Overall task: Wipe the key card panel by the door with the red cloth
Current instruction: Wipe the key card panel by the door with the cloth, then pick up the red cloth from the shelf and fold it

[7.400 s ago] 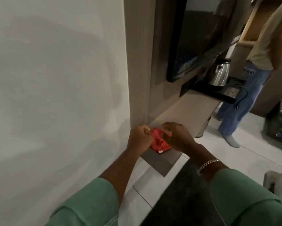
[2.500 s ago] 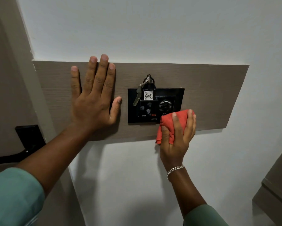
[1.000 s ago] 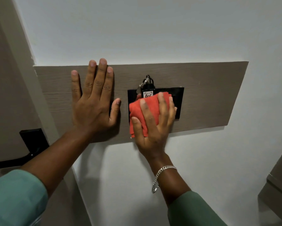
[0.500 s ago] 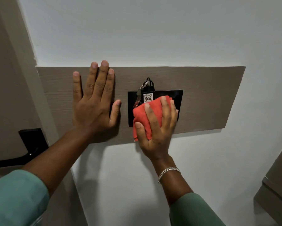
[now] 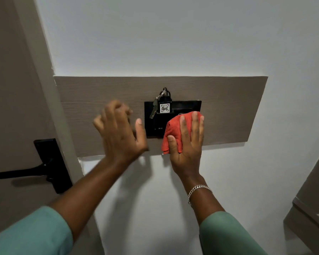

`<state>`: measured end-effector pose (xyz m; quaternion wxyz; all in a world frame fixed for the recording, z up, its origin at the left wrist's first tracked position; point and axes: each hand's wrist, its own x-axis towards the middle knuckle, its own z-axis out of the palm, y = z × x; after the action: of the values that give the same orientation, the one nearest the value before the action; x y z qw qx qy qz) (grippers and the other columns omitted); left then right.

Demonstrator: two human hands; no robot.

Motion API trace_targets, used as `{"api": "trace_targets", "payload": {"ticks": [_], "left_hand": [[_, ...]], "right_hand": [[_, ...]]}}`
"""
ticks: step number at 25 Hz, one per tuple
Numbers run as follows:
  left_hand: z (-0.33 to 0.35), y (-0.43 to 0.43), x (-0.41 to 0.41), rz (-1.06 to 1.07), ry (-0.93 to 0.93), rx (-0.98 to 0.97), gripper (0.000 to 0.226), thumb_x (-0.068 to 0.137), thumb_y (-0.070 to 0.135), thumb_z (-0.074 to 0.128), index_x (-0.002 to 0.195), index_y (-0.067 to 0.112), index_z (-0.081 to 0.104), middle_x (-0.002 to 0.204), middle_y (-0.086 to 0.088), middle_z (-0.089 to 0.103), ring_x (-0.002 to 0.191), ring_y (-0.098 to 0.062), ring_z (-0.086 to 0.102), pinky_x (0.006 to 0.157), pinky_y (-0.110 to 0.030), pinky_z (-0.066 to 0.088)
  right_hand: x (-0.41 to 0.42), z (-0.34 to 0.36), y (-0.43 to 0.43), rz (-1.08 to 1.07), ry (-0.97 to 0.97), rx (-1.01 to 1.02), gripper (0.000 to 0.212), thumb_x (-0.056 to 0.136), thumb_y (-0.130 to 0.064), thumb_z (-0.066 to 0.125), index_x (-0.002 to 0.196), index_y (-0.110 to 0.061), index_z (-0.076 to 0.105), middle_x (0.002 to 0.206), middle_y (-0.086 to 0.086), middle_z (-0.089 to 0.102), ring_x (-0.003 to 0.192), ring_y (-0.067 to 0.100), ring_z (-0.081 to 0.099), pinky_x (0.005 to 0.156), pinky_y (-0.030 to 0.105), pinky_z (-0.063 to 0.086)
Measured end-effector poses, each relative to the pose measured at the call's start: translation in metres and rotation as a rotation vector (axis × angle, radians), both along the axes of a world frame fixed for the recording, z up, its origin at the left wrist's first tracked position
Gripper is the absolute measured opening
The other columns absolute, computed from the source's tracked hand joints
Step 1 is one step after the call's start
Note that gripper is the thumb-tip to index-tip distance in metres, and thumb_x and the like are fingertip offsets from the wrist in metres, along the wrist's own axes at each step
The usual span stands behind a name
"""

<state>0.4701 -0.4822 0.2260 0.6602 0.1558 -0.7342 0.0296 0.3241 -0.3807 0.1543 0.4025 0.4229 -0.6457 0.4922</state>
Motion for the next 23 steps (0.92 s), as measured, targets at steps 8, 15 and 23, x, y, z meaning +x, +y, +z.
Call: {"api": "trace_targets", "payload": {"ticks": [8, 15, 23], "left_hand": [[-0.022, 0.088, -0.037, -0.608, -0.018, 1.044, 0.028, 0.083, 0.026, 0.076, 0.103, 0.016, 0.059, 0.095, -0.002, 0.07, 0.086, -0.016, 0.069, 0.074, -0.027, 0.059], [-0.05, 0.146, -0.089, -1.114, -0.185, 1.306, 0.024, 0.09, 0.002, 0.064, 0.108, 0.017, 0.069, 0.104, -0.01, 0.077, 0.09, -0.025, 0.075, 0.075, -0.038, 0.061], [-0.163, 0.339, -0.272, -1.086, -0.407, 1.52, 0.007, 0.084, 0.01, 0.074, 0.089, 0.015, 0.073, 0.086, -0.011, 0.076, 0.079, -0.027, 0.072, 0.082, -0.053, 0.06]], "right_hand": [[0.005, 0.011, 0.033, 0.223, -0.078, 0.243, 0.068, 0.098, -0.025, 0.044, 0.157, -0.024, 0.012, 0.17, 0.009, 0.0, 0.157, 0.029, -0.011, 0.127, 0.058, 0.011], [-0.023, -0.018, 0.15, 0.524, -0.906, -0.122, 0.083, 0.075, -0.062, 0.066, 0.147, -0.036, 0.035, 0.152, -0.003, 0.047, 0.131, 0.011, 0.057, 0.104, 0.03, 0.054], [-0.184, -0.114, 0.371, 0.179, -1.289, -0.388, 0.044, 0.087, -0.007, 0.071, 0.128, -0.008, 0.056, 0.123, 0.021, 0.068, 0.102, 0.034, 0.07, 0.089, 0.048, 0.059]]}}
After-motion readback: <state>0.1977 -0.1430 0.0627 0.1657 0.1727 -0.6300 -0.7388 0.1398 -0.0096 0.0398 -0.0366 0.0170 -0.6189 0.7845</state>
